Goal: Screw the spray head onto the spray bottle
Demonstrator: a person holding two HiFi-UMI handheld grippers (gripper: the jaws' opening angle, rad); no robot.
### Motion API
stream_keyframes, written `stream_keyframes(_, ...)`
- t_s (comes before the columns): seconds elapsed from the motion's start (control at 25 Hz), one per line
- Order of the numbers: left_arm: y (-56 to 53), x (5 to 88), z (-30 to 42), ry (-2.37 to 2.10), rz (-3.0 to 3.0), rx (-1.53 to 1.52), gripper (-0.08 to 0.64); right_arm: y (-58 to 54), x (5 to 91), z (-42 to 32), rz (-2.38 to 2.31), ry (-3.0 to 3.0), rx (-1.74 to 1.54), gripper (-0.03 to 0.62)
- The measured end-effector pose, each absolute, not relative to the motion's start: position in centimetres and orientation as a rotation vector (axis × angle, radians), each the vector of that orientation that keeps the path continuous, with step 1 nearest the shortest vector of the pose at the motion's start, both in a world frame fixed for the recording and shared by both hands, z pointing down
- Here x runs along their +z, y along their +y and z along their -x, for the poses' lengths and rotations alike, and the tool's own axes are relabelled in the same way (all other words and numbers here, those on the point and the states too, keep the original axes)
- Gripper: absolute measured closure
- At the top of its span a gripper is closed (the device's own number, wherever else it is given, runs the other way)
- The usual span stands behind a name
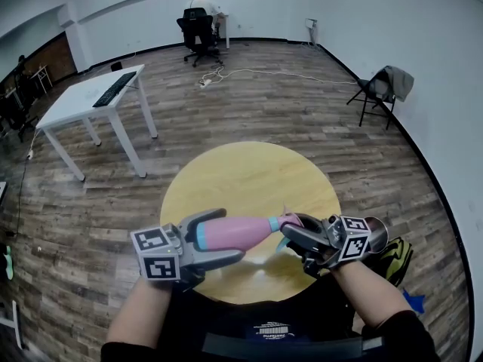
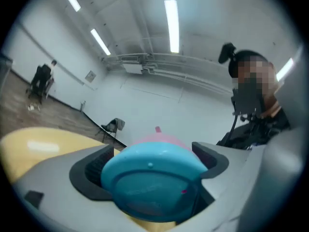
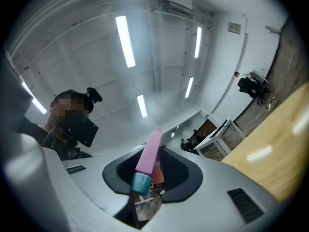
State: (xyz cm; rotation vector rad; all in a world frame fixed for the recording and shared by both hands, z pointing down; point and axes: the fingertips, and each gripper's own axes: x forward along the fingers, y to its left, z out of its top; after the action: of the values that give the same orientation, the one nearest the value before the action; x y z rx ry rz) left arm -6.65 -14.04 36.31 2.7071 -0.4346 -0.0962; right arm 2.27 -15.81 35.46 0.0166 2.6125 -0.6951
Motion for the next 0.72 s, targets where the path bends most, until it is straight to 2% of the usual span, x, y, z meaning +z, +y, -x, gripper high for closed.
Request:
stream_keyframes(0.2, -13.1, 37.4, 6.1, -0.123, -2.318, -0.228, 0.040, -13.0, 34.1, -2.4, -0.102, 2.768, -0.339, 0.486)
stream_keyframes(0.36, -11.8, 38.2, 4.9, 0.005, -2.191, -0.170, 0.041, -11.9, 34.1, -3.1, -0.169, 2.795, -0.226, 0.486)
stream_keyframes(0.6, -14.1, 34.8, 5.9, -0.238, -2.448, -0.359, 0.035, -14.7, 33.4, -3.7, -0.095, 2.586, -0.549, 0.488)
stream_keyframes(0.72, -14.6, 33.6, 6.2, -0.432, -2.649, -0.357, 0.034, -16.9, 33.9, -4.1, -0.030, 2.455, -0.732, 0.488)
